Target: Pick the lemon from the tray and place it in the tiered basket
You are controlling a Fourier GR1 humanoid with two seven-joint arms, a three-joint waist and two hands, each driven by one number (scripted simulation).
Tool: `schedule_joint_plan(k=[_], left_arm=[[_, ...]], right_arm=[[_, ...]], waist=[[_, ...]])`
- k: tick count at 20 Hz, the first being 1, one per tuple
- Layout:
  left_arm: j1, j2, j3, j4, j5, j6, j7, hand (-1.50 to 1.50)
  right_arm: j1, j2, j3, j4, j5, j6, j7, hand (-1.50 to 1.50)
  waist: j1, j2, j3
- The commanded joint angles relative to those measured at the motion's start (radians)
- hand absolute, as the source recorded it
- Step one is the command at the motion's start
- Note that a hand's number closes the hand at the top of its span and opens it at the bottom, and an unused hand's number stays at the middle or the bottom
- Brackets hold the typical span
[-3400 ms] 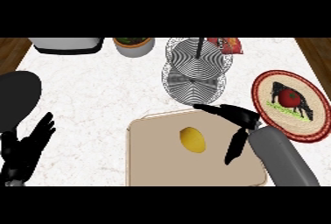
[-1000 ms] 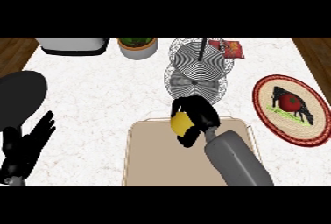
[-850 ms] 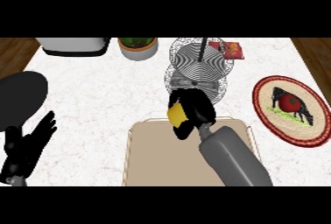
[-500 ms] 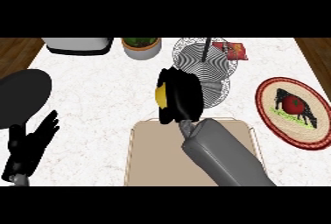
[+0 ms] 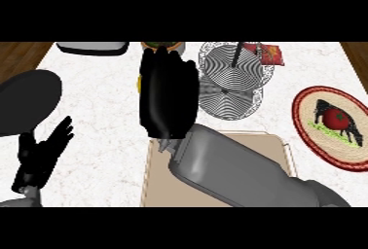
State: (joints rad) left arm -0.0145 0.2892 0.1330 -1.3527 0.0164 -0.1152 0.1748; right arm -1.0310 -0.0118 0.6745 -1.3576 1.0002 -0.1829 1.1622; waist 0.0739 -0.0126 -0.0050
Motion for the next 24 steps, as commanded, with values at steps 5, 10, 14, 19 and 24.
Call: schedule_joint_plan(k=[5,10,14,19,24], left_arm=[[-0.013,0.016,0.026,0.016,0.011,-0.012,-0.033,0.0],[-0.031,0.023,0.032,0.031,0.008,-0.012,-0.021,0.0],[0.035,0.002,0.01,-0.028,0.003,-0.009,-0.017,0.0],[0.019,-0.011,0.015,-0.069,0.003,0.018,0.016,0.0],[0.019,0.004,0.038,0.0,0.006,-0.007,-0.038,0.0]], right_arm=[[-0.234,0.011,-0.043,0.19,-0.03,-0.081,0.211,1.5],[-0.27,0.011,-0.078,0.388,-0.016,-0.176,0.093,1.5],[-0.237,0.011,-0.251,0.371,-0.067,-0.346,-0.064,1.5],[-0.258,0.011,-0.304,0.555,-0.13,-0.474,-0.227,1.5],[-0.364,0.012,-0.393,0.73,-0.233,-0.495,-0.385,1.5]], waist=[[-0.004,0.018,0.002],[-0.016,0.024,0.003],[-0.012,0.027,0.006],[-0.011,0.028,0.005],[-0.016,0.03,0.003]])
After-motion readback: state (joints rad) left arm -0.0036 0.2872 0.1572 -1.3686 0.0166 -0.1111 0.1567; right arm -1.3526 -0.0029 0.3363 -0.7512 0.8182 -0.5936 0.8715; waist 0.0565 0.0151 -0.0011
